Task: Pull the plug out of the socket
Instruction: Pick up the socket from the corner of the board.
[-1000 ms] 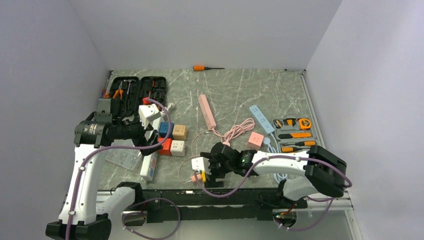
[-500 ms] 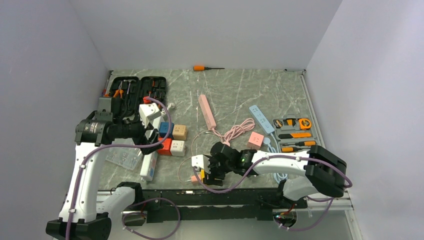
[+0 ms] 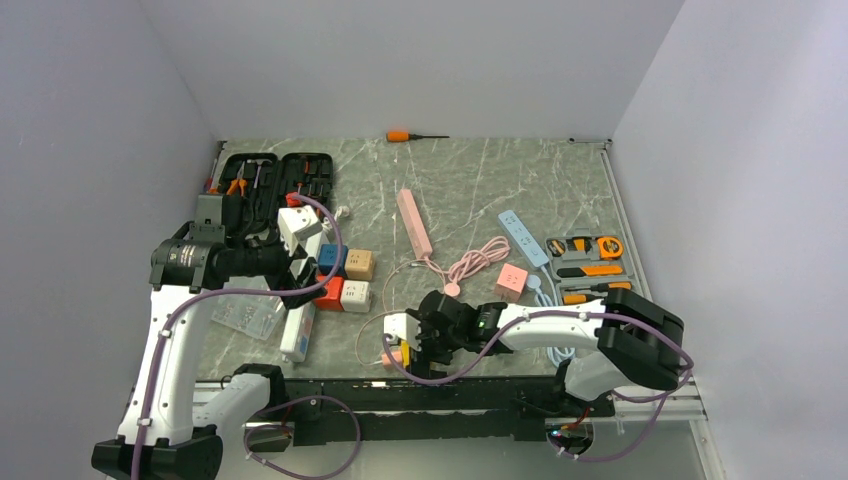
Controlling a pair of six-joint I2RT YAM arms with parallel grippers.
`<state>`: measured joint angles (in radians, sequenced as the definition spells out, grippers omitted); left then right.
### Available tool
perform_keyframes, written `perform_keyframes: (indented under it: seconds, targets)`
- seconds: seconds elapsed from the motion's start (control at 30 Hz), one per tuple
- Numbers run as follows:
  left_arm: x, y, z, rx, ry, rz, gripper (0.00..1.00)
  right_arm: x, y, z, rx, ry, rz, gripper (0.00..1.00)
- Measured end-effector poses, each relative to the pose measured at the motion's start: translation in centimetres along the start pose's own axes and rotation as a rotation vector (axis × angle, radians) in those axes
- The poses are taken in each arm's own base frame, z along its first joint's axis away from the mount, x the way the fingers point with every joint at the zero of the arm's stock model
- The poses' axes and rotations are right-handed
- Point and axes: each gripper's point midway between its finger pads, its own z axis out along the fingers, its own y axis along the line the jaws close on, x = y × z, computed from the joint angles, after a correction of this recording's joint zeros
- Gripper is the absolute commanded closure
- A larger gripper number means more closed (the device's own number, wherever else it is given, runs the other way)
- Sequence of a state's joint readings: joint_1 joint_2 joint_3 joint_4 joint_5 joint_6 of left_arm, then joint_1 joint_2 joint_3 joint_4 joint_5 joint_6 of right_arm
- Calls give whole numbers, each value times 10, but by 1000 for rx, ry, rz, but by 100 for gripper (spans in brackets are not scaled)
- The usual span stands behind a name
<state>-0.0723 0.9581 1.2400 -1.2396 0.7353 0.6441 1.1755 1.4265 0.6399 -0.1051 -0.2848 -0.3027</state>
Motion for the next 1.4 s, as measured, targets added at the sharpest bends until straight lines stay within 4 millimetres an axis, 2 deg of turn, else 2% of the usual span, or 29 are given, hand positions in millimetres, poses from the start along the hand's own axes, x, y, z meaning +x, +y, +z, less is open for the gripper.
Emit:
perform_keyframes:
  seconds: [0.2, 0.27, 0.43, 0.57, 0.7, 0.8, 0.93, 1.03, 1.2, 1.33, 1.4]
  targets:
    - [0, 0, 0, 0, 0, 0, 1, 3, -3, 2, 19, 12, 14, 74]
    - [0, 0, 0, 0, 0, 0, 1, 1, -3, 3, 16, 10, 20, 100]
    - [1, -1, 0, 7, 2, 7, 1, -7, -4, 10, 11, -1, 41, 100]
    - [5, -11, -1, 54, 3, 69, 1, -10, -4, 11, 11, -4, 74, 100]
    - [14, -29, -6, 87, -26, 196, 1, -13, 1, -1, 10, -6, 111, 100]
    - [17, -41, -13, 90, -47, 307, 1, -33, 3, -24, 26, -77, 112, 100]
    - [19, -53, -13, 154, -51, 392, 1, -72, -4, -52, 73, -202, 91, 100]
    - [22, -62, -4, 268, -38, 380, 1, -94, -11, -69, 121, -281, 71, 100]
    - [17, -82, 14, 429, -33, 400, 1, -120, -23, -86, 185, -332, 34, 100]
    - [13, -102, 27, 514, -40, 435, 1, -140, -33, -98, 232, -363, -9, 100]
    - [10, -104, 35, 526, -33, 433, 1, -143, -36, -100, 247, -366, -24, 100]
